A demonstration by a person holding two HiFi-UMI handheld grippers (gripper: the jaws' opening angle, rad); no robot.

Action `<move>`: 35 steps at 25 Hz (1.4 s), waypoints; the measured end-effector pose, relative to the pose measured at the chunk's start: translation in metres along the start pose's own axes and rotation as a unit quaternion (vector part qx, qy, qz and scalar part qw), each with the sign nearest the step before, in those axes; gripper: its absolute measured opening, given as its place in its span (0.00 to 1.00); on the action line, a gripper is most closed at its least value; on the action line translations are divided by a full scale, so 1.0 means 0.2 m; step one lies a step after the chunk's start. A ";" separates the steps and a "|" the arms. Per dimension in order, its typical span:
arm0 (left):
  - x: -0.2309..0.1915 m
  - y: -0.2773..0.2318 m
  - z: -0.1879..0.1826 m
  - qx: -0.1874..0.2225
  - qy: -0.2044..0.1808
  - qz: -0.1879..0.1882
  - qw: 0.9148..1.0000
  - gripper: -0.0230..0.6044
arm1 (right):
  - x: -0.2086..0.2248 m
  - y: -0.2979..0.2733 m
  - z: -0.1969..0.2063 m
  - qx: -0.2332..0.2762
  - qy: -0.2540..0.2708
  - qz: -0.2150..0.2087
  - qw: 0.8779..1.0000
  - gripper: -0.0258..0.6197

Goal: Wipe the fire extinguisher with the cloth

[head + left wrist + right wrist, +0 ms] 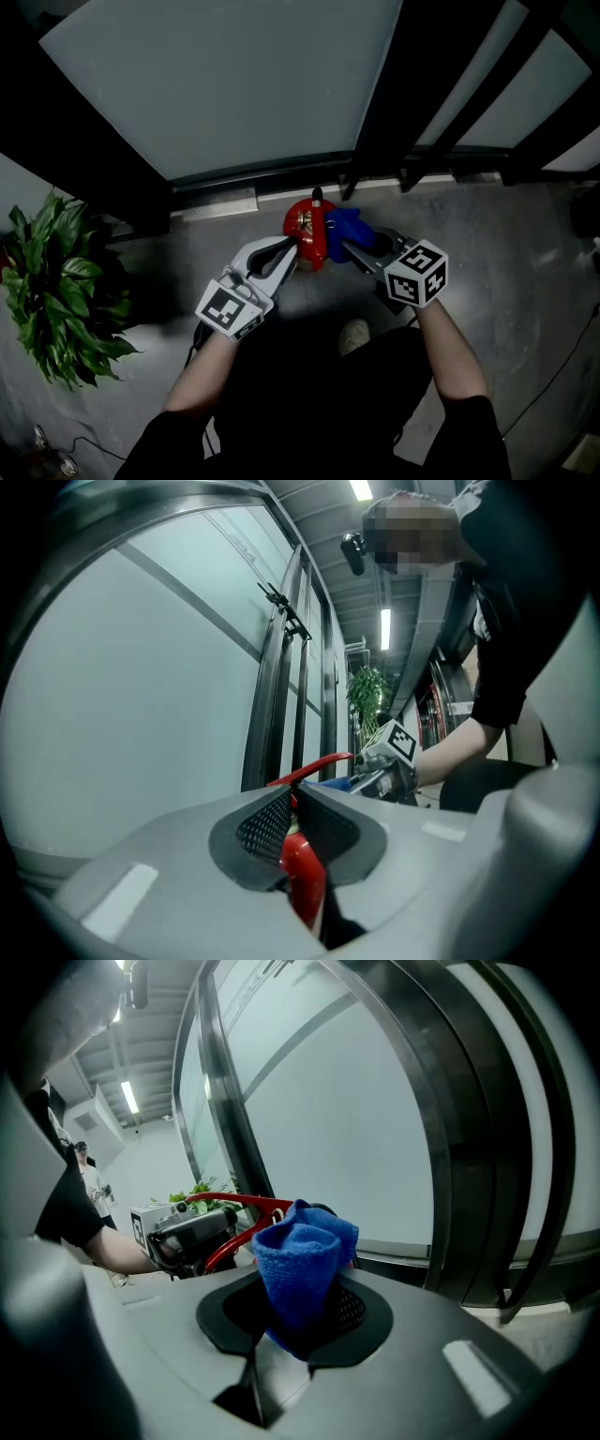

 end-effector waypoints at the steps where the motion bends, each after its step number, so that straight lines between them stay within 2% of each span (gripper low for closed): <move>1: 0.01 0.00 0.00 0.001 0.000 0.002 1.000 0.07 | 0.00 0.00 0.00 -0.002 0.001 -0.002 1.000 0.18; 9: 0.03 -0.02 0.02 0.010 0.002 0.001 1.000 0.07 | -0.03 0.00 0.01 -0.002 -0.016 -0.023 1.000 0.18; 15: 0.05 -0.05 0.04 0.000 -0.013 0.003 1.000 0.07 | -0.07 0.00 0.05 -0.024 0.006 -0.059 0.998 0.18; 17: 0.04 -0.05 0.04 -0.012 -0.019 -0.005 1.000 0.07 | -0.04 0.03 0.04 -0.010 -0.002 -0.047 0.999 0.18; 20: 0.01 -0.04 0.02 -0.030 -0.026 -0.019 0.999 0.07 | 0.06 0.09 0.02 0.013 -0.002 0.002 1.000 0.18; 23: -0.05 -0.04 0.00 -0.051 -0.019 -0.033 0.998 0.07 | 0.14 0.12 -0.01 0.063 -0.016 0.031 0.997 0.18; 27: -0.12 -0.06 -0.01 -0.065 -0.026 -0.055 0.996 0.10 | 0.21 0.07 -0.06 0.134 -0.061 0.012 0.989 0.18; 30: -0.16 -0.08 -0.02 -0.063 -0.022 -0.058 0.996 0.11 | 0.27 -0.03 -0.07 0.120 -0.081 -0.008 0.989 0.19; 35: -0.17 -0.10 0.00 -0.053 -0.012 -0.063 0.997 0.11 | 0.37 -0.14 -0.01 0.103 -0.117 -0.019 0.988 0.19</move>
Point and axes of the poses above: the fingertips, and each gripper's own axes: y backward along the fingers, x to its right, z out of its underside, the point moved 10 cm from there along y, backward along the fingers, and after that the axes turned 7 degrees about y, right-handed, at the moved point
